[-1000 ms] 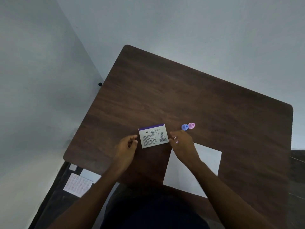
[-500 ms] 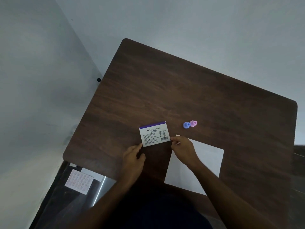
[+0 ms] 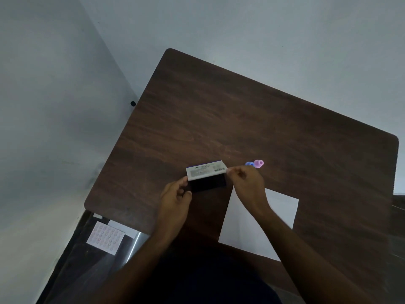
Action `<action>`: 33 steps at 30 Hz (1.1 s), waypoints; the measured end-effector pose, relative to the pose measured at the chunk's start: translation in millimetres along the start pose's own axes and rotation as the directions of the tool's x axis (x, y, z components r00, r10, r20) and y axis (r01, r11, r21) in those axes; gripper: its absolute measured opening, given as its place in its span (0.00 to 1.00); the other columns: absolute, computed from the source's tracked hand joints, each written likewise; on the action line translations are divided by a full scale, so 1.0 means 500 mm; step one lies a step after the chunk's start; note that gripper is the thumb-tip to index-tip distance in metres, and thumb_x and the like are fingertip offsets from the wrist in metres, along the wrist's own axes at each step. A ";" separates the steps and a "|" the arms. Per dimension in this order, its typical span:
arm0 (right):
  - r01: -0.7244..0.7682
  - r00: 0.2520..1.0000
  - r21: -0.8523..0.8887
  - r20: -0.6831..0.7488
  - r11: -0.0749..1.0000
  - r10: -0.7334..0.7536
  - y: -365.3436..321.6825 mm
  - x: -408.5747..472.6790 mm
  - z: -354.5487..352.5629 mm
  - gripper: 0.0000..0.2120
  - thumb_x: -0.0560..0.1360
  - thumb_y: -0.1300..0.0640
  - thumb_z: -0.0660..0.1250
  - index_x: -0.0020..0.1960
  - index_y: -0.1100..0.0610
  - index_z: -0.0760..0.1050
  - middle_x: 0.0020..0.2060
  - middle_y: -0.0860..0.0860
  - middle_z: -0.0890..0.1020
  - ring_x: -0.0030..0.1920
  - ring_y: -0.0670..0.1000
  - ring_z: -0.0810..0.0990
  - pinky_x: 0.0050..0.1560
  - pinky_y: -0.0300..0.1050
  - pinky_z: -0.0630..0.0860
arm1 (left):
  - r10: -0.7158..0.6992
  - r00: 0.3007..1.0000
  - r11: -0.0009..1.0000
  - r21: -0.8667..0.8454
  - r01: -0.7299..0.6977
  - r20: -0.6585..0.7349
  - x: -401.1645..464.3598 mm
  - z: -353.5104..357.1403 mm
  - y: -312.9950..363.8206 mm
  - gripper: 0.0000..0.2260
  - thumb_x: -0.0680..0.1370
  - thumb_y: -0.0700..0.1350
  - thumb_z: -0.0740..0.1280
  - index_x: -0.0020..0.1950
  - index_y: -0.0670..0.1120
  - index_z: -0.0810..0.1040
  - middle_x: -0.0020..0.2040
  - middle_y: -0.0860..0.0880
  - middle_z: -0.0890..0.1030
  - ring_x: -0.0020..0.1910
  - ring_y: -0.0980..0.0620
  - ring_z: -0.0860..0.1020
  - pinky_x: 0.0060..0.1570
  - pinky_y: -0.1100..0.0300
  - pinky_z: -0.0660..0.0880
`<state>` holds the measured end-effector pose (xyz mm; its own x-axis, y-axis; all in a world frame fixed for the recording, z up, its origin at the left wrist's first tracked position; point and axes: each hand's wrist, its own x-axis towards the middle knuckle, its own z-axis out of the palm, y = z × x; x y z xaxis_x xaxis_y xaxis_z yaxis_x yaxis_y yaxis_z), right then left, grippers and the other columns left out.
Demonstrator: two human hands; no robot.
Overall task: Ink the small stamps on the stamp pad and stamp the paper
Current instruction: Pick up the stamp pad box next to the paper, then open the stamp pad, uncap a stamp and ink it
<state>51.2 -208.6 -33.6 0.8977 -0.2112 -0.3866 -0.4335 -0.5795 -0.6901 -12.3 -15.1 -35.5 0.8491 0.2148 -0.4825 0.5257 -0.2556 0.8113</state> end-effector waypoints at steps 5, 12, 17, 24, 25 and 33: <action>0.045 0.998 0.117 0.037 0.992 -0.049 -0.051 0.024 0.001 0.13 0.77 0.48 0.64 0.53 0.57 0.78 0.46 0.50 0.81 0.47 0.46 0.78 0.44 0.36 0.74 | 0.022 1.000 0.999 -0.027 -0.022 0.005 0.047 -0.014 0.030 0.19 0.77 0.41 0.65 0.66 0.54 0.71 0.61 0.57 0.71 0.59 0.59 0.74 0.56 0.60 0.75; -0.094 0.978 0.220 0.201 0.971 0.049 -0.068 0.094 0.020 0.17 0.76 0.42 0.63 0.58 0.52 0.77 0.52 0.49 0.82 0.53 0.49 0.79 0.54 0.49 0.79 | -0.064 0.994 0.989 -0.129 0.075 0.089 0.131 -0.030 0.063 0.17 0.76 0.42 0.66 0.63 0.55 0.74 0.55 0.57 0.80 0.53 0.61 0.79 0.49 0.62 0.78; -0.202 0.963 0.263 0.231 0.943 0.141 -0.070 0.127 0.035 0.21 0.72 0.36 0.64 0.54 0.51 0.78 0.49 0.49 0.83 0.52 0.51 0.81 0.56 0.54 0.79 | -0.108 0.989 0.974 -0.191 0.125 0.098 0.159 -0.028 0.074 0.19 0.75 0.40 0.65 0.66 0.52 0.73 0.54 0.56 0.81 0.51 0.62 0.80 0.44 0.66 0.77; -0.228 0.960 0.252 0.217 0.940 0.175 -0.085 0.138 0.047 0.16 0.73 0.36 0.61 0.45 0.47 0.77 0.47 0.49 0.82 0.50 0.51 0.80 0.54 0.52 0.78 | -0.175 0.979 0.962 -0.196 0.192 0.101 0.168 -0.018 0.061 0.24 0.76 0.39 0.64 0.72 0.49 0.66 0.64 0.52 0.77 0.56 0.60 0.76 0.47 0.65 0.75; -0.225 0.961 0.245 0.216 0.943 0.174 -0.085 0.137 0.048 0.16 0.74 0.36 0.60 0.45 0.48 0.76 0.48 0.50 0.82 0.50 0.51 0.80 0.54 0.52 0.78 | -0.183 0.977 0.962 -0.185 0.200 0.106 0.169 -0.016 0.059 0.25 0.77 0.38 0.64 0.73 0.49 0.65 0.66 0.51 0.75 0.60 0.58 0.75 0.49 0.64 0.75; -0.015 1.000 -0.009 0.008 1.000 0.015 -0.086 0.126 0.023 0.13 0.76 0.54 0.67 0.58 0.57 0.77 0.55 0.53 0.82 0.54 0.51 0.79 0.57 0.45 0.76 | -0.028 0.994 0.996 -0.084 0.037 0.108 0.148 -0.011 0.035 0.27 0.76 0.41 0.67 0.72 0.55 0.65 0.65 0.58 0.73 0.58 0.65 0.72 0.50 0.68 0.72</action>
<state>125.2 -187.9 -35.6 0.8904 -0.2134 -0.4019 -0.4462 -0.5830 -0.6790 59.4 1.4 -55.4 0.8349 0.1192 -0.5374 0.5504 -0.1678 0.8179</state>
